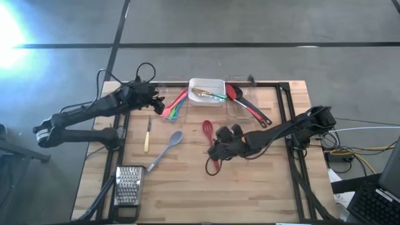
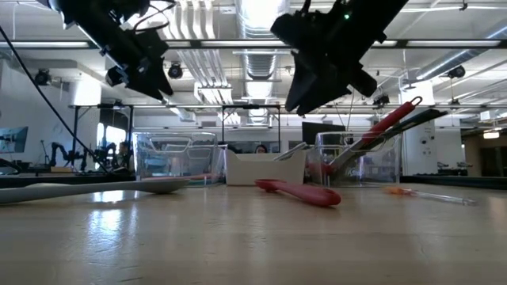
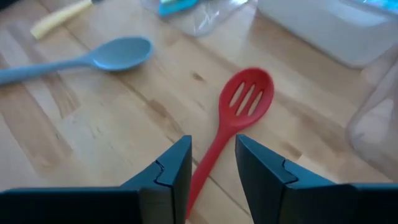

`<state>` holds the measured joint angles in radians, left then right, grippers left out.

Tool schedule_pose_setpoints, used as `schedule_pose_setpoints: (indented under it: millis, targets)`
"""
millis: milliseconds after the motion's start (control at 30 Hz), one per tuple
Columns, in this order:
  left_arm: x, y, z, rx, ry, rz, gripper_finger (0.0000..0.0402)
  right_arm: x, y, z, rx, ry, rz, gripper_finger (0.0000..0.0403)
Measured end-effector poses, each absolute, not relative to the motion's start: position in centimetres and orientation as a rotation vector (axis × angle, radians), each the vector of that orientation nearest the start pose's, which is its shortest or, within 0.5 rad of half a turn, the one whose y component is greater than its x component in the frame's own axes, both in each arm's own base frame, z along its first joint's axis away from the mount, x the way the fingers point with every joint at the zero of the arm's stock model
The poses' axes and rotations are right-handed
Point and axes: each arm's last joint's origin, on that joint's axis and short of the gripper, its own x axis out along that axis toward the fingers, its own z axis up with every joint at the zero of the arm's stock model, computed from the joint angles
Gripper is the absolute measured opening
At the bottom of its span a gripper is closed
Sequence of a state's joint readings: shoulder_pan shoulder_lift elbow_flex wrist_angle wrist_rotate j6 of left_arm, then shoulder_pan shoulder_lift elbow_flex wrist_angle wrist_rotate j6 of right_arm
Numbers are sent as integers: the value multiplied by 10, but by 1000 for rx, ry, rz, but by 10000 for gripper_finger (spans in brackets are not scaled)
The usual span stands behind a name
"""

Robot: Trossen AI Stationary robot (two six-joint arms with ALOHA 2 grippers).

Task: Pick & Place Kitchen Items
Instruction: Put the red serving spoon into the right transparent bin

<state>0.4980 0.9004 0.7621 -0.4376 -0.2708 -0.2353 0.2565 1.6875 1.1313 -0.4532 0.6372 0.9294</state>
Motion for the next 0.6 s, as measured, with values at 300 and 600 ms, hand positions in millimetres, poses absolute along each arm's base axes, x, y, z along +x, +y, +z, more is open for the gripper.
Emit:
schedule_pose_setpoints:
  millis: [300,600]
  targets:
    - [156,88,267,-313,332,750,209,350,52,177,592,766,-714,125]
    - [151,76,264,-333,202,598,209,366,37,157,662,817,-705,142]
